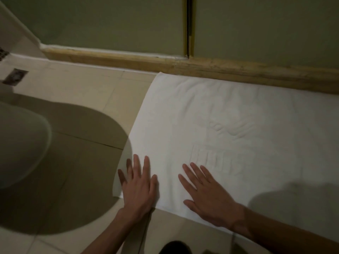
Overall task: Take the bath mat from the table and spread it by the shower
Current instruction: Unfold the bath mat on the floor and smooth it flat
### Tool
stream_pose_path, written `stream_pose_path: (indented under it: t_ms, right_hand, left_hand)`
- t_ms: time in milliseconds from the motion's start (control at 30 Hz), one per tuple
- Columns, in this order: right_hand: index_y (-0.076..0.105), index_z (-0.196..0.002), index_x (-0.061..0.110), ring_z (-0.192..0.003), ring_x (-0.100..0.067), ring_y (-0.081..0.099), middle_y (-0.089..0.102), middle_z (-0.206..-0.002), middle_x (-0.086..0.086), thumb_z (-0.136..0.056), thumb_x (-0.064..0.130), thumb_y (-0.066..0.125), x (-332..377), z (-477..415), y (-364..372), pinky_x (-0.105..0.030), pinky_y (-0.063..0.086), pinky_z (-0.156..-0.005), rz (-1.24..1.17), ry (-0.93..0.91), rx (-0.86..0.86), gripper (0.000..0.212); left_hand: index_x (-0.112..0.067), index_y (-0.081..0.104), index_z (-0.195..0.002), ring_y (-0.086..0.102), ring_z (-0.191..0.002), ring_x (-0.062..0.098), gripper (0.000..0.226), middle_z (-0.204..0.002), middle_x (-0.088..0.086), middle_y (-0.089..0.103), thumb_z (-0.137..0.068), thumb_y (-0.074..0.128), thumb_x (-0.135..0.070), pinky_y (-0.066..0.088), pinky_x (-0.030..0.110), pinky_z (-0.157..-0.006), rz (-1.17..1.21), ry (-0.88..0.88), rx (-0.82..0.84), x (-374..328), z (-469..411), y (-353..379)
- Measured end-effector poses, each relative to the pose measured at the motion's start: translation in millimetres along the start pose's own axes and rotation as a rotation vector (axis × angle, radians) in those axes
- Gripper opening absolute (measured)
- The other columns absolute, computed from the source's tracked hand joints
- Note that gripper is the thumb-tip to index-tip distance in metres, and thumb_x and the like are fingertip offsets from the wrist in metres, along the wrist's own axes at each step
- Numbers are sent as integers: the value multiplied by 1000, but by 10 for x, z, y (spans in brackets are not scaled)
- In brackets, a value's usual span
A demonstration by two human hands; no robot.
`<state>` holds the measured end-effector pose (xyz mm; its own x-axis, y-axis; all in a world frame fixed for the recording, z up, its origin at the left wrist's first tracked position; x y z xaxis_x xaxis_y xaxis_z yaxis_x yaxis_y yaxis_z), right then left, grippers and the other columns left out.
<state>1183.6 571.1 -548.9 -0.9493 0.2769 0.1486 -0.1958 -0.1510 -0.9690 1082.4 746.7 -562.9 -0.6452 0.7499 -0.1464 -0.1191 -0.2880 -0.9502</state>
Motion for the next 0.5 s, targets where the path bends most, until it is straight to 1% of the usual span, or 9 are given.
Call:
stream_pose_path:
  t_ms: [100,167,267,333,500]
  right_hand:
    - [33,-146,12,-141,-38,22,22,-154,-18,-94,53,31,21,-16,5,-58,25,-110,9,-8,-4,67]
    - [32,-146,12,-141,-38,21,21,-154,-18,-94,54,28,6,-9,-17,-58,24,-110,13,6,-10,67]
    - [33,-145,11,-141,-38,23,22,-153,-19,-93,55,27,-3,31,-46,-57,25,-110,4,35,-8,68]
    - [31,-146,11,-142,-39,17,18,-154,-19,-94,55,27,23,47,-49,-58,23,-111,-5,36,12,69]
    - [17,-150,11,-143,-40,1,2,-156,-20,-96,54,29,36,62,-73,-58,8,-114,9,49,31,70]
  left_hand:
    - [-30,-16,-151,-30,-143,23,69,-158,5,-26,-90,-4,-61,-17,55,-114,2,-6,1,12,-2,-4]
    - [-30,-19,-150,-33,-141,23,71,-156,6,-30,-89,-4,-62,-22,56,-111,10,-11,12,7,-17,3]
    - [-29,-20,-150,-33,-141,25,73,-155,6,-33,-89,-2,-64,-26,56,-108,20,20,5,-61,-34,-8]
    - [-29,-22,-149,-32,-141,25,73,-155,3,-34,-89,-2,-65,-24,57,-108,10,48,4,-103,-38,1]
    - [-33,-21,-149,-30,-143,24,70,-156,0,-33,-90,-4,-66,-16,61,-112,-29,49,6,-39,-46,48]
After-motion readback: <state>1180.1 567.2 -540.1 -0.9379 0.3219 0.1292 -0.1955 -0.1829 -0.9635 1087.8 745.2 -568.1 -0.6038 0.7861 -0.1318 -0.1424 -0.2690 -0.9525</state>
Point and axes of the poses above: each hand's wrist, its own z-axis away from the middle knuckle, its own y-axis out of the palm, x = y × z, the point moved 6 cm from there along -z, towards the middle knuckle
